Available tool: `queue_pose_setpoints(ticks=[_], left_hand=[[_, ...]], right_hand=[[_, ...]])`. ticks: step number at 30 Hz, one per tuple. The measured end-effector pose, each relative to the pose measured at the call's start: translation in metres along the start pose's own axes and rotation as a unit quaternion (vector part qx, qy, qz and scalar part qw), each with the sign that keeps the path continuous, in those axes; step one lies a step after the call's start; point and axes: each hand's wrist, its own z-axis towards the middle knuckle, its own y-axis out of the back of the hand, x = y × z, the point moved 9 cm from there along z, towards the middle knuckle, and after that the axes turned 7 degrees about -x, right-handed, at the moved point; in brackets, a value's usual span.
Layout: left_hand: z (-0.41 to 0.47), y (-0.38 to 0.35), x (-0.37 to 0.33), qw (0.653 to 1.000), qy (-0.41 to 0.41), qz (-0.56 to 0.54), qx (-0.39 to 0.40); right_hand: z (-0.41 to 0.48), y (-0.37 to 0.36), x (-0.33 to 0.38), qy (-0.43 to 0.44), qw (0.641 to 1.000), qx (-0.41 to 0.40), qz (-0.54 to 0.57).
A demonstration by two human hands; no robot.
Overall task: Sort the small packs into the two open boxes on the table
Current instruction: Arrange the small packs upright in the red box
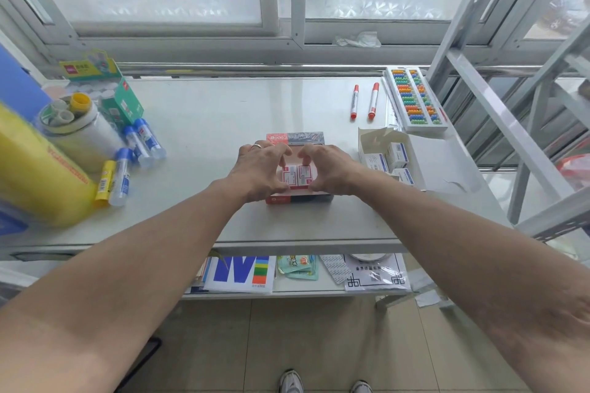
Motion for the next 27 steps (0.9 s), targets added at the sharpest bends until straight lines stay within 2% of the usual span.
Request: queue_pose_setpoints(ticks=[5,9,13,17,20,24,27], left_hand=[[0.001,0.009,-0.002,1.000,0.006,-0.015,-0.005],[0.020,0.052,-0.017,0.997,0.007,-0.063,-0.054],[0.037,0.065,-0.064,0.994,-0.038,-0.081,-0.063],[0.053,0.029,-0.139,0.992,-0.090,-0.086,-0.029],[0.068,0.004,-0.185,0.994,-0.104,-0.020,-0.006],[0.070,-0.025,-0.184,0.985,-0.123,0.112,0.044],[0.064,-0.040,-0.178,0.976,-0.127,0.158,0.086]], right_hand=[[-0.005,0.012,0.003,0.002,1.000,-0.014,0.018],[-0.016,0.066,-0.013,-0.007,0.995,-0.090,0.051],[-0.039,0.119,-0.065,-0.056,0.989,-0.130,0.047],[-0.064,0.132,-0.129,-0.105,0.989,-0.107,-0.013],[-0.069,0.129,-0.154,-0.104,0.991,-0.071,-0.049],[-0.058,0.106,-0.133,-0.067,0.993,-0.030,-0.093],[-0.052,0.094,-0.131,-0.063,0.993,-0.017,-0.100]])
